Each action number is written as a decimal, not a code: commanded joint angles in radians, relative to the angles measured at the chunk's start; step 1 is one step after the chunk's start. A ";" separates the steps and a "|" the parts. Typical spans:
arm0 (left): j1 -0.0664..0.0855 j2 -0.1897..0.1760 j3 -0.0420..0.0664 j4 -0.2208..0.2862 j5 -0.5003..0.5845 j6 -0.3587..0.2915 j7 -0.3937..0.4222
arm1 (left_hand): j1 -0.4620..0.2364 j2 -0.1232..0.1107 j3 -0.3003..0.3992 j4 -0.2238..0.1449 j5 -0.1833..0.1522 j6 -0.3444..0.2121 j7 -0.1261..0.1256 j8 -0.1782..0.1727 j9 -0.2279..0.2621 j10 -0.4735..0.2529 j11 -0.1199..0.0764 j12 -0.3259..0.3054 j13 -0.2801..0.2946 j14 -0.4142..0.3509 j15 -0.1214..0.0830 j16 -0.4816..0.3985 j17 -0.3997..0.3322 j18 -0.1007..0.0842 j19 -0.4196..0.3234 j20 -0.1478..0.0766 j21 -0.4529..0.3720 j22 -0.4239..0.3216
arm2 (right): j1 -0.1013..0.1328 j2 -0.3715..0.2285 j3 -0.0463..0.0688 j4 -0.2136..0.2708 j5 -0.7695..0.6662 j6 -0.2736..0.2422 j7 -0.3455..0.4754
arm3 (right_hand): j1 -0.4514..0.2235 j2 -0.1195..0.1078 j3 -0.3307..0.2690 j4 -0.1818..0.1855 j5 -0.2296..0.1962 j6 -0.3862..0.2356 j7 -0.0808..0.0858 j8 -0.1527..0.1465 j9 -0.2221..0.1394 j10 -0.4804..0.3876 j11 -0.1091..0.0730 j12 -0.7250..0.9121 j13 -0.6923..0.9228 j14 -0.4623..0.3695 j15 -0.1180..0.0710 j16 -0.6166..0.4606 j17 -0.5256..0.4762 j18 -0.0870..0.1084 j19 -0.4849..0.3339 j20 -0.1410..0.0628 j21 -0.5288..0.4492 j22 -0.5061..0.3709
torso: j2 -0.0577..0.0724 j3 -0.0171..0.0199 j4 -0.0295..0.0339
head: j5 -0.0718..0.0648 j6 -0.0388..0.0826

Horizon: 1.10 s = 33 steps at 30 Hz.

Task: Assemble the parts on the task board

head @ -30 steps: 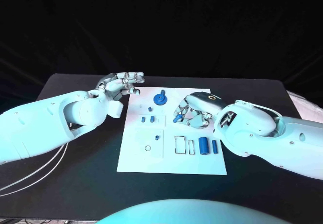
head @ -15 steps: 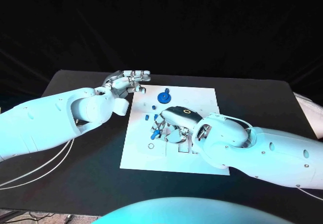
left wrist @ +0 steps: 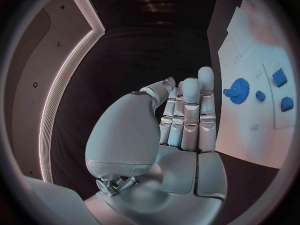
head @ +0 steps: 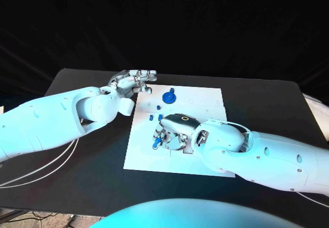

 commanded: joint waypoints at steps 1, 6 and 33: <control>0.000 0.002 0.000 0.001 -0.003 0.021 0.003 | 0.001 0.006 -0.003 -0.005 0.006 -0.004 0.000 0.004 0.000 -0.007 0.000 0.005 0.002 -0.008 0.002 -0.004 -0.001 0.011 -0.004 0.000 -0.003 -0.002 | -0.002 0.005 -0.001 -0.007 -0.035 0.050 -0.004 | -0.007 0.006 0.003 0.002 0.003 -0.002 0.006 0.003 0.004 -0.006 0.000 -0.007 -0.001 0.027 -0.004 -0.002 0.000 -0.015 -0.004 0.000 -0.002 -0.001 | 0.000 0.0009 -0.0007 | 0.002 -0.001; -0.001 0.003 0.000 0.001 -0.003 0.022 0.003 | 0.001 0.006 -0.003 -0.005 0.006 -0.004 0.000 0.004 0.000 -0.007 0.000 0.005 0.002 -0.008 0.002 -0.004 -0.001 0.011 -0.004 0.000 -0.003 -0.002 | -0.003 0.009 -0.002 -0.012 -0.055 0.057 -0.018 | -0.007 0.007 0.004 0.003 0.003 -0.002 0.006 0.003 0.004 -0.006 0.000 -0.007 -0.001 0.027 -0.004 0.000 0.002 -0.015 -0.004 0.000 -0.002 0.000 | 0.000 0.0014 -0.0002 | 0.001 -0.003; -0.001 0.004 0.000 0.000 -0.003 0.026 -0.001 | 0.001 0.006 -0.003 -0.005 0.006 -0.004 0.000 0.004 0.000 -0.007 0.000 0.005 0.002 -0.008 0.002 -0.004 -0.001 0.011 -0.004 0.000 -0.003 -0.002 | -0.018 0.043 -0.011 -0.014 -0.150 0.040 -0.100 | -0.062 -0.070 -0.045 0.019 0.010 -0.172 0.031 -0.043 -0.027 -0.149 0.038 -0.075 -0.006 0.000 0.028 -0.034 -0.053 0.003 -0.062 0.026 -0.064 -0.104 | 0.000 0.0012 -0.0006 | -0.005 -0.006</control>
